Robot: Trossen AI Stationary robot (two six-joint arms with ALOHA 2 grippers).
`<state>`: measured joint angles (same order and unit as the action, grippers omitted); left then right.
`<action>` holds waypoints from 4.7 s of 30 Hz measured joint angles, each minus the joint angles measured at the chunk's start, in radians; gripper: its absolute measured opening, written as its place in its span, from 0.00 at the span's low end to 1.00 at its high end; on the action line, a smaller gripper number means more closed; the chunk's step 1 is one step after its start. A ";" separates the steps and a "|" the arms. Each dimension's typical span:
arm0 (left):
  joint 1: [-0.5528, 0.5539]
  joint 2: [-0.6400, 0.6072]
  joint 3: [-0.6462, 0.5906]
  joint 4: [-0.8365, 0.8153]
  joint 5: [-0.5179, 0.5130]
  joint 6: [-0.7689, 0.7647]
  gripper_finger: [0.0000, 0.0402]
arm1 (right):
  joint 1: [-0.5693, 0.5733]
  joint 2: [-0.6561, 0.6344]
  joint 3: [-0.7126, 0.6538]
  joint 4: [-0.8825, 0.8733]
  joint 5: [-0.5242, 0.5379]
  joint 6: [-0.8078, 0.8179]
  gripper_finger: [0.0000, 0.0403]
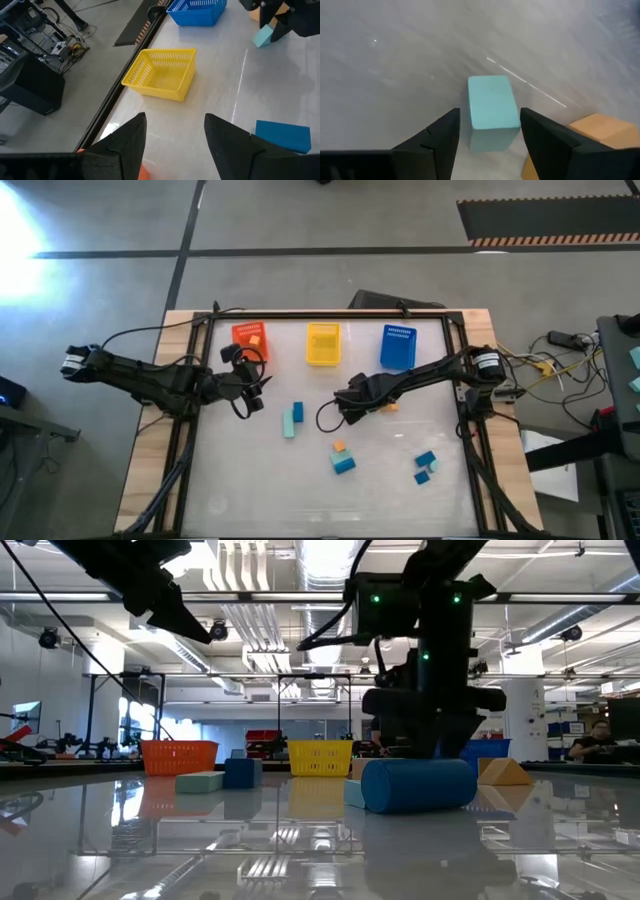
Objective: Sort & place blocks by color
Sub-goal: Put the light blue block into the yellow bin, then put the blue block into the blue bin
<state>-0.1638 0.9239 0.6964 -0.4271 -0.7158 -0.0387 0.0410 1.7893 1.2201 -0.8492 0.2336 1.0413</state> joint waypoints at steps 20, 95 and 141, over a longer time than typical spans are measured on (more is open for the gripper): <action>0.000 -0.002 0.000 0.000 0.000 0.000 0.46 | -0.012 -0.020 0.065 0.005 -0.005 -0.086 0.30; -0.001 0.046 -0.001 0.076 0.022 -0.117 0.46 | 0.043 -0.036 0.232 0.182 0.108 -0.649 0.28; 0.000 0.774 0.479 -0.306 0.349 -1.253 0.49 | 0.208 -0.867 -0.444 0.646 0.517 -0.930 0.16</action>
<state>-0.1634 1.6978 1.1755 -0.7329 -0.3668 -1.2920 0.2485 0.9226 0.7759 -0.2034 0.7506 0.1116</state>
